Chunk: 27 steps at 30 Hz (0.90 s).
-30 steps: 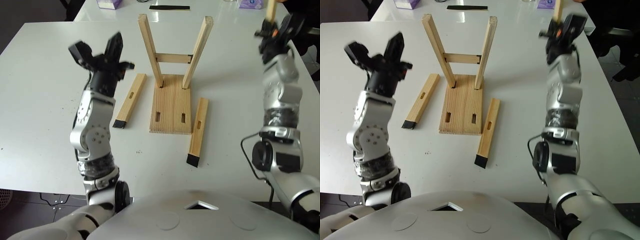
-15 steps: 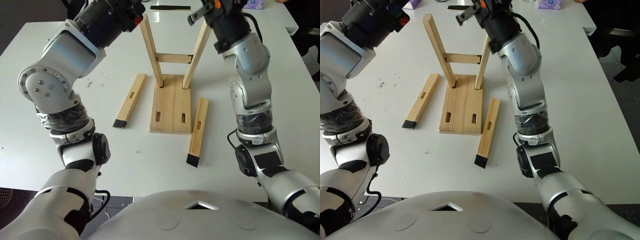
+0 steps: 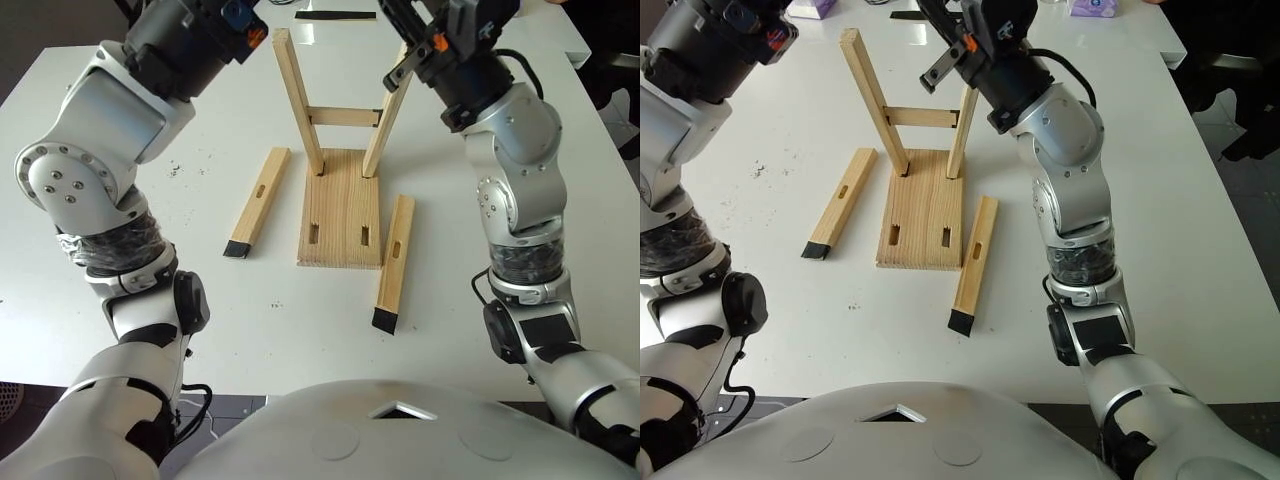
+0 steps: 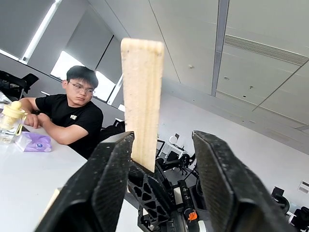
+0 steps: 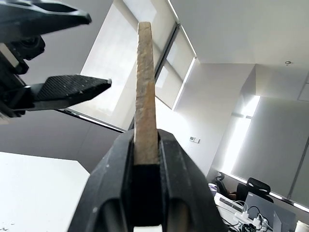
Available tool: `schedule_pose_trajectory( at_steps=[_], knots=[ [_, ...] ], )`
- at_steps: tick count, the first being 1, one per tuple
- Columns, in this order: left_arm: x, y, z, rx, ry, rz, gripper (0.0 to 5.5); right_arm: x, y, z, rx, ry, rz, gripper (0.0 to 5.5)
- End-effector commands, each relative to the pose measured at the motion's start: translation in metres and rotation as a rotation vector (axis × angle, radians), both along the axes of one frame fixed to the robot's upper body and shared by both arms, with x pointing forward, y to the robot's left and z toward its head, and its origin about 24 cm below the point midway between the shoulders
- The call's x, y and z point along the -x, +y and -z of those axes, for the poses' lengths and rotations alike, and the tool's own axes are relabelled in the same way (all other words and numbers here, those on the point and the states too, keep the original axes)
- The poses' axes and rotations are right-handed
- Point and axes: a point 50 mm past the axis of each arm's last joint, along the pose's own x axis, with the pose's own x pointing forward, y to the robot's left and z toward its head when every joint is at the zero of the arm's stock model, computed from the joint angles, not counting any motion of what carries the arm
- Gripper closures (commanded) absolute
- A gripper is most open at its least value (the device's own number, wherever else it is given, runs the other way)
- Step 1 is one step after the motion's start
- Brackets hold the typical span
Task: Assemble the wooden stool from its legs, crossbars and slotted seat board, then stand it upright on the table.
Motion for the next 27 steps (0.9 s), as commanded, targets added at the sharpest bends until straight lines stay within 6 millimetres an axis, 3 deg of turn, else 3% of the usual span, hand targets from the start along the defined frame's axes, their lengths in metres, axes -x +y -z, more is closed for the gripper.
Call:
schedule_pose_trajectory(
  at_steps=[1,17,27],
  knots=[
    [-0.003,0.014,0.0,-0.024,-0.001,-0.008,2.69,0.003,0.002,0.005,0.048,0.007,-0.049,5.08],
    [0.001,0.011,0.014,-0.068,-0.032,0.02,2.69,0.012,-0.007,0.024,0.269,0.043,-0.203,5.08],
    [0.007,0.01,0.014,-0.082,-0.042,0.025,2.69,0.012,-0.009,0.027,0.251,0.043,-0.175,5.08]
  ],
)
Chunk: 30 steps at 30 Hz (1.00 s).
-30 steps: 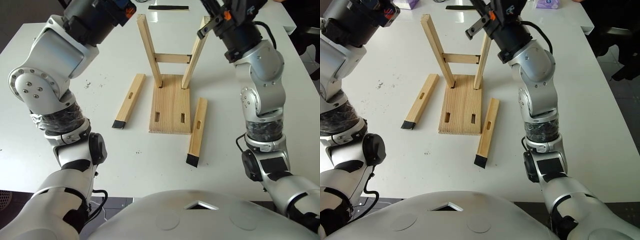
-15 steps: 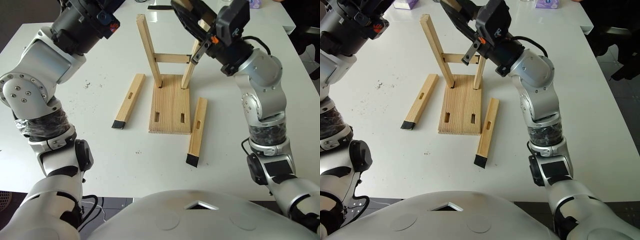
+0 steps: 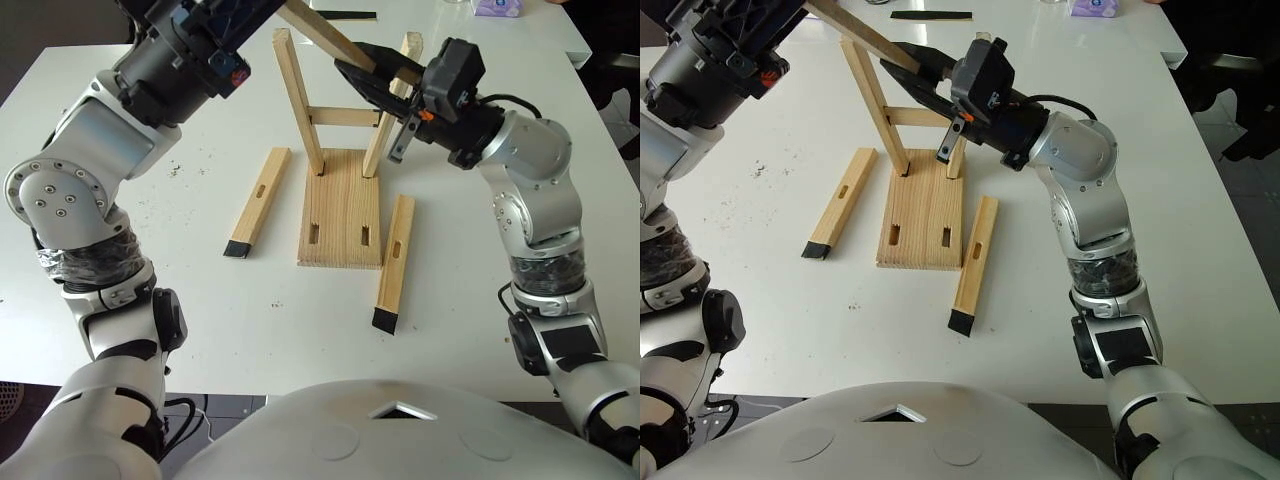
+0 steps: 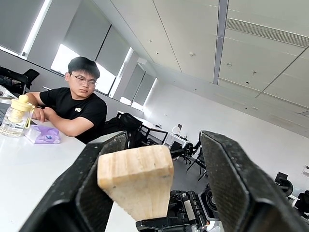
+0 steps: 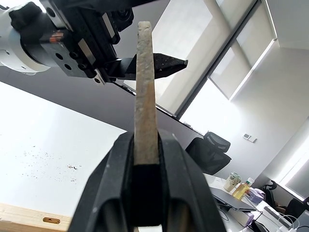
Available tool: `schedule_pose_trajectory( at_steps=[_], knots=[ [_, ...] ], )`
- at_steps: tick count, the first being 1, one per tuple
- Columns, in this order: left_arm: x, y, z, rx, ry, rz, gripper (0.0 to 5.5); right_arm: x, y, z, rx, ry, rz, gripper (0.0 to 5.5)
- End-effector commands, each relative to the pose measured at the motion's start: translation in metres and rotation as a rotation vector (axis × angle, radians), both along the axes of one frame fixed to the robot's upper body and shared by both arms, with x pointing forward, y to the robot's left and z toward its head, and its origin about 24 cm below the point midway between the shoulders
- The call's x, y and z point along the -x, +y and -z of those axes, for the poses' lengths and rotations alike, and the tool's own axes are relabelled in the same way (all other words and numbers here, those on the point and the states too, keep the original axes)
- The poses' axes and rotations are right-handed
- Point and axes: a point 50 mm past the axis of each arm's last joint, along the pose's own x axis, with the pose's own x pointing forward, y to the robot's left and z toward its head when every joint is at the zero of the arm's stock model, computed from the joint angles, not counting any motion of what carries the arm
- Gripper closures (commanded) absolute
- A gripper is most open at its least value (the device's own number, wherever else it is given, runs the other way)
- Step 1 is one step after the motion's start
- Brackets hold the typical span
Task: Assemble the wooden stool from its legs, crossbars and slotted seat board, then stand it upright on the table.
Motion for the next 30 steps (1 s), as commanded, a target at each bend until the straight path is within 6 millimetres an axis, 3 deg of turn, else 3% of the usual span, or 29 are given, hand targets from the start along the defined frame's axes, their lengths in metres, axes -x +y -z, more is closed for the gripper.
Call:
schedule_pose_trajectory(
  at_steps=[1,11,18,19,25,30],
  knots=[
    [0.004,-0.004,-0.001,-0.019,-0.005,0.014,2.87,0.001,-0.001,0.001,-0.011,-0.002,0.02,5.08],
    [0.004,-0.021,-0.015,-0.018,-0.008,-0.01,4.15,0.002,-0.002,0.005,-0.009,-0.007,0.036,5.08],
    [0.002,-0.018,-0.016,0.015,-0.004,-0.044,4.18,-0.002,-0.006,0.009,0.009,-0.009,0.07,5.08],
    [0.002,-0.016,-0.015,0.015,-0.003,-0.051,4.18,-0.002,-0.007,0.011,0.027,0.002,0.062,4.71],
    [-0.001,-0.008,-0.008,-0.001,-0.016,-0.086,4.18,-0.004,-0.011,0.018,0.036,0.065,0.082,3.85],
    [-0.003,0.003,-0.007,-0.07,-0.103,-0.171,4.18,-0.007,-0.025,0.024,-0.043,0.197,0.236,3.11]
  ],
)
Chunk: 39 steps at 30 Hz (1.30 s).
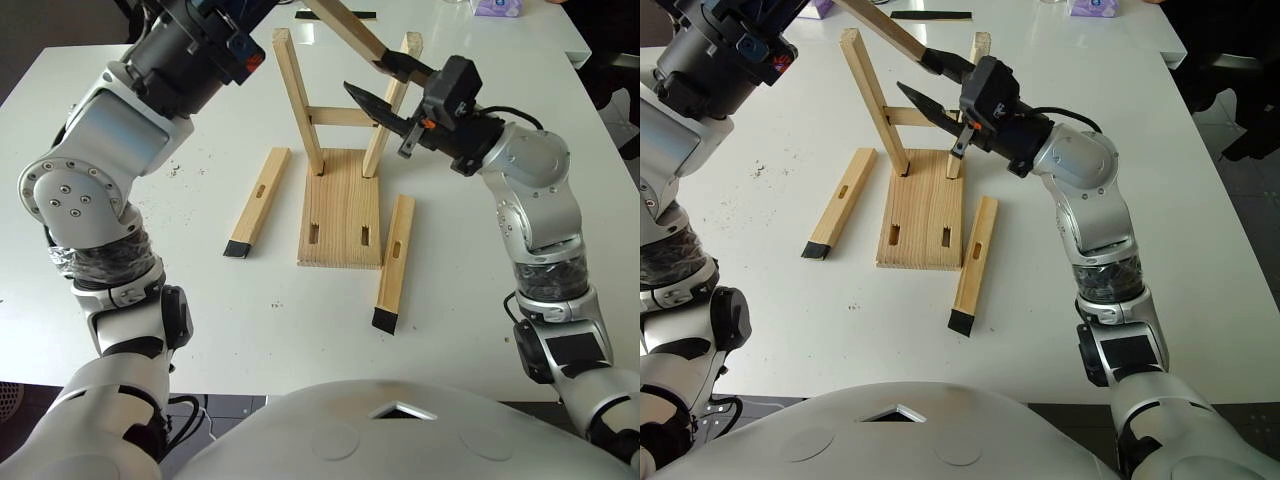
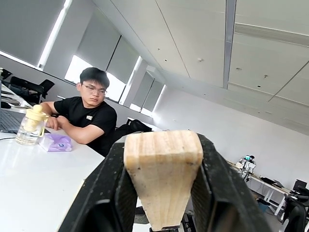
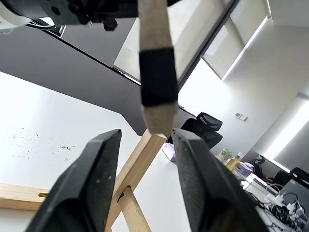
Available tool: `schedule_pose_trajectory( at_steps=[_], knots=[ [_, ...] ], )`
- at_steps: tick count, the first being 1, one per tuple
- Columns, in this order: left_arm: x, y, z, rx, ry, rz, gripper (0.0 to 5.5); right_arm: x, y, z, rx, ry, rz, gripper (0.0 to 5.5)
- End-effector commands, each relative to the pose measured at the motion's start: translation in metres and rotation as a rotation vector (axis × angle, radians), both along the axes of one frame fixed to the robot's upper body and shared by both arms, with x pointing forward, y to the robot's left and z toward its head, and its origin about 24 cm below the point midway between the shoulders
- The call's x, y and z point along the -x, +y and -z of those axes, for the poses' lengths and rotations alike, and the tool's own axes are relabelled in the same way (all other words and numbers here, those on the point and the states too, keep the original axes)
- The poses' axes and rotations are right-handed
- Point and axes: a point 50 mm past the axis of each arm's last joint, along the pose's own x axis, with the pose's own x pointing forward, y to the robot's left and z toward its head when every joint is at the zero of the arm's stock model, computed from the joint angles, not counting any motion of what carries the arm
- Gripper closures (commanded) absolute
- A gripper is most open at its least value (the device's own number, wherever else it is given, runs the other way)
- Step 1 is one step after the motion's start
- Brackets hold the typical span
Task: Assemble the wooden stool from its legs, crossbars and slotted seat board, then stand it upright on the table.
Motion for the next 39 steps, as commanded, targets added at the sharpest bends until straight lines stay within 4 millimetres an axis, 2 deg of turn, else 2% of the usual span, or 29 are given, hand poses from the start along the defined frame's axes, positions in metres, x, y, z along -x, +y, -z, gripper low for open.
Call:
schedule_pose_trajectory(
  at_steps=[1,3,5,7,10,12,16,19,22,26,28,30,34,39],
  knots=[
    [0.0,0.017,0.002,-0.092,-0.087,-0.113,4.18,-0.002,-0.014,0.004,-0.089,0.111,0.132,3.11],
    [0.004,0.034,0.004,-0.231,-0.174,-0.212,4.18,-0.001,-0.019,0.003,-0.128,0.163,0.163,3.11],
    [0.008,0.054,0.01,-0.448,-0.241,-0.318,4.18,0.0,-0.025,0.001,-0.18,0.224,0.205,3.11],
    [0.009,0.08,0.027,-0.703,-0.24,-0.424,4.18,-0.002,-0.036,-0.004,-0.248,0.257,0.284,3.11],
    [0.01,0.109,0.057,-0.903,-0.172,-0.49,4.18,-0.006,-0.047,-0.012,-0.313,0.219,0.379,3.11],
    [0.01,0.116,0.078,-0.959,-0.13,-0.485,4.18,-0.012,-0.054,-0.015,-0.347,0.198,0.472,3.11],
    [0.005,0.126,0.134,-1.061,-0.02,-0.466,4.18,-0.029,-0.06,-0.01,-0.39,0.189,0.638,3.11],
    [0.013,0.121,0.15,-1.027,0.017,-0.427,4.18,-0.034,-0.054,-0.006,-0.379,0.188,0.643,3.11],
    [0.025,0.111,0.153,-0.981,0.032,-0.362,4.18,-0.035,-0.054,-0.002,-0.373,0.19,0.645,3.11],
    [0.043,0.104,0.161,-1.005,0.079,-0.268,4.18,-0.037,-0.055,0.007,-0.369,0.205,0.656,3.11],
    [0.05,0.095,0.154,-0.979,0.06,-0.236,4.18,-0.038,-0.054,0.007,-0.368,0.209,0.652,3.11],
    [0.053,0.08,0.138,-0.917,-0.002,-0.199,4.18,-0.039,-0.054,0.008,-0.367,0.214,0.649,3.11],
    [0.048,0.061,0.116,-0.829,-0.094,-0.17,4.18,-0.04,-0.054,0.012,-0.366,0.218,0.646,3.11],
    [0.02,0.079,0.119,-0.926,-0.14,-0.247,4.18,-0.046,-0.051,0.013,-0.367,0.2,0.647,3.11]
  ],
)
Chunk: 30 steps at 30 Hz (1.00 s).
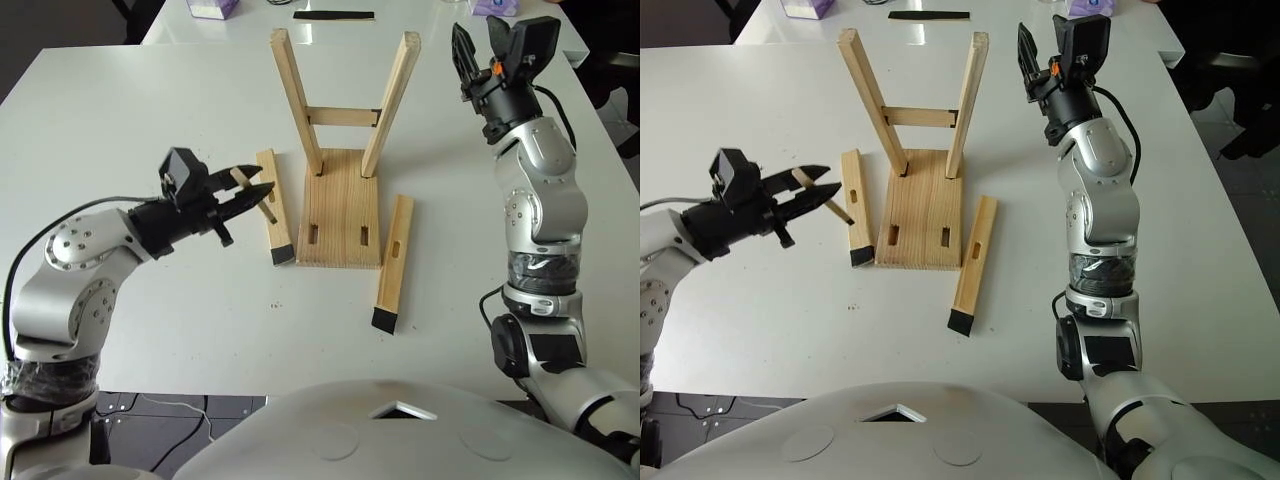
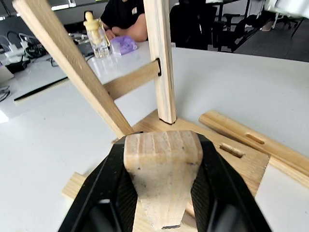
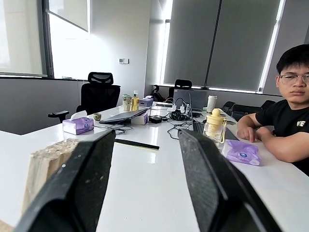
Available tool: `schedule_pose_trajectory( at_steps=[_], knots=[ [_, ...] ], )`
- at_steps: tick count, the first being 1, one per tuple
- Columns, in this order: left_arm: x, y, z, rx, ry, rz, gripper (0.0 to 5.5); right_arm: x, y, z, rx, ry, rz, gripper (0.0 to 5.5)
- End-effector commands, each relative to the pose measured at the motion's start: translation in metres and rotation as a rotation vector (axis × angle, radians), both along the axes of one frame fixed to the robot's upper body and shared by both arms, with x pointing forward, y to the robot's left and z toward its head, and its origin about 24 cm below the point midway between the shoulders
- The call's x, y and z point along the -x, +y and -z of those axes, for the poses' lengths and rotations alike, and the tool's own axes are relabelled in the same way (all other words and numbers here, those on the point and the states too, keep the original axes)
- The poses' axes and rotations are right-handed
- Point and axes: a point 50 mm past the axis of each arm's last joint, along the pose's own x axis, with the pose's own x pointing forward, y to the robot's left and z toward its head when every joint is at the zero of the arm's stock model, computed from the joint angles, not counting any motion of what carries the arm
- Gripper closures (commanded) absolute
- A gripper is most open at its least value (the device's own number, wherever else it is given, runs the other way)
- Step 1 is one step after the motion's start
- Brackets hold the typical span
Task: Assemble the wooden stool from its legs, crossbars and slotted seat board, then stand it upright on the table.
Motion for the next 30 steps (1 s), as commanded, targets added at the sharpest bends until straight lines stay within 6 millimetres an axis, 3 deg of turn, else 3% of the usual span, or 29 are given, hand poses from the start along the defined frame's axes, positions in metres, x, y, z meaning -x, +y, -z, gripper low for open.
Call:
schedule_pose_trajectory(
  at_steps=[1,6,11,21,30],
  knots=[
    [-0.027,0.02,0.005,-0.123,-0.053,-0.064,4.18,-0.007,0.002,-0.001,0.007,-0.025,0.005,3.11],
    [-0.059,0.029,0.005,-0.164,-0.16,0.016,4.18,-0.013,0.0,0.007,0.023,-0.023,0.03,3.11],
    [-0.076,0.024,0.013,-0.14,-0.174,0.109,4.18,-0.017,0.003,0.014,0.022,-0.019,0.033,3.11],
    [-0.074,0.028,0.032,-0.113,-0.122,0.173,4.18,-0.022,-0.004,0.028,0.031,0.014,0.049,3.11],
    [-0.063,0.019,0.044,-0.079,-0.084,0.222,4.18,-0.022,-0.005,0.038,0.043,0.045,0.033,3.11]
  ],
)
